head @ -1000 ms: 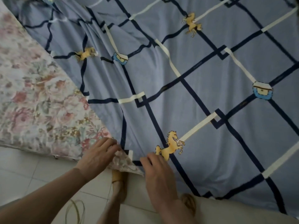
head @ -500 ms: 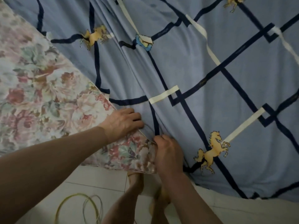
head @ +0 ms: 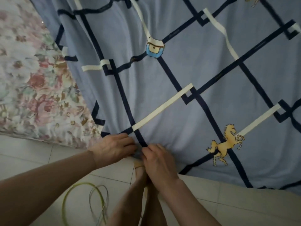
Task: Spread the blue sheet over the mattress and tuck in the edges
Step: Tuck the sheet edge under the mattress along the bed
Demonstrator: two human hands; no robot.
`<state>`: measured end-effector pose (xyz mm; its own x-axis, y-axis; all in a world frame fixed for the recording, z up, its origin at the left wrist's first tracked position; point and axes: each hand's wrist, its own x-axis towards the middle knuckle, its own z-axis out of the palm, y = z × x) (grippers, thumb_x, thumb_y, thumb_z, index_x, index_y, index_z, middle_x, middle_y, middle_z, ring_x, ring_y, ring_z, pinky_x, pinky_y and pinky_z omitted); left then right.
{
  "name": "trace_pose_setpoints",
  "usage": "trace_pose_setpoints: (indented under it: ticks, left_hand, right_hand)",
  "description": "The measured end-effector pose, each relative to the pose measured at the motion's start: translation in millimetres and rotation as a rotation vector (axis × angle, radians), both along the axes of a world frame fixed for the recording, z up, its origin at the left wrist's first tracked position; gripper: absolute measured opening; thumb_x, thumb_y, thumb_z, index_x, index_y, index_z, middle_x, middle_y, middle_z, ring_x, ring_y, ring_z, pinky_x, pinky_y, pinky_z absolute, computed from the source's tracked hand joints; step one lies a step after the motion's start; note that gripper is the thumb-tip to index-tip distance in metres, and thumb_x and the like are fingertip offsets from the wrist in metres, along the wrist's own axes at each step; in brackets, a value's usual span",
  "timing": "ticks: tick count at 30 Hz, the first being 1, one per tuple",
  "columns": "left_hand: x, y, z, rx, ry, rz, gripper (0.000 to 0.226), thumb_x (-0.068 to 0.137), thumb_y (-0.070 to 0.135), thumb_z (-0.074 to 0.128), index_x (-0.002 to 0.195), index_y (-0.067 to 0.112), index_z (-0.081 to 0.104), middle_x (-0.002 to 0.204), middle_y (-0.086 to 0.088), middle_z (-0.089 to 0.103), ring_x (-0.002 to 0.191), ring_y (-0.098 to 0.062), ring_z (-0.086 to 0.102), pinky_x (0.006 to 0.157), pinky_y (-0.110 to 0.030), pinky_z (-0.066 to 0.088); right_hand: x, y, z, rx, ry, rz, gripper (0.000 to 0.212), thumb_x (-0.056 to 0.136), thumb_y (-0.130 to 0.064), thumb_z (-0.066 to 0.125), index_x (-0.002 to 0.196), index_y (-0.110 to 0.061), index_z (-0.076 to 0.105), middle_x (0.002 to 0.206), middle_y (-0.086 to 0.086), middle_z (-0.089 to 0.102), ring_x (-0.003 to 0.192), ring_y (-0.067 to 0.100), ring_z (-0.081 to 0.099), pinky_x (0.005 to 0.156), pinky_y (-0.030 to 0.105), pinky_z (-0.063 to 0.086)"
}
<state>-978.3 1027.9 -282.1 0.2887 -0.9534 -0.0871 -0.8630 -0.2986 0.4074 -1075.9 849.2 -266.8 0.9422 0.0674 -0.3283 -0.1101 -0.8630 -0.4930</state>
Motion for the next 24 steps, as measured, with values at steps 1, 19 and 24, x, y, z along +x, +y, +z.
trace_pose_setpoints:
  ticks: [1,19,24]
  left_hand:
    - [7,-5,2,-0.022,-0.046,0.011,0.012,0.092,0.019,0.059,0.099,0.016,0.068,0.101,-0.005,0.066,0.089,-0.023,0.060,0.074,-0.033,0.053]
    - [230,128,-3,0.074,-0.251,0.219,0.033,0.089,0.010,0.043,0.118,0.006,0.059,0.122,-0.018,0.057,0.109,-0.035,0.053,0.097,-0.043,0.043]
    - [267,131,-23,0.001,-0.247,0.048,0.029,0.096,0.013,0.046,0.122,0.012,0.060,0.124,-0.016,0.058,0.112,-0.035,0.053,0.092,-0.047,0.046]
  right_hand:
    - [7,1,1,0.006,-0.025,-0.010,0.010,0.084,-0.023,0.068,0.093,-0.021,0.064,0.087,-0.003,0.061,0.078,0.013,0.054,0.062,0.025,0.051]
    - [206,170,-3,0.038,-0.269,-0.141,0.028,0.077,-0.002,0.069,0.104,-0.004,0.062,0.095,0.014,0.062,0.083,0.029,0.058,0.067,0.035,0.049]
    - [224,184,-29,-0.191,-0.221,-0.268,0.024,0.069,-0.008,0.078,0.090,-0.004,0.066,0.089,0.014,0.063,0.079,0.029,0.060,0.066,0.034,0.051]
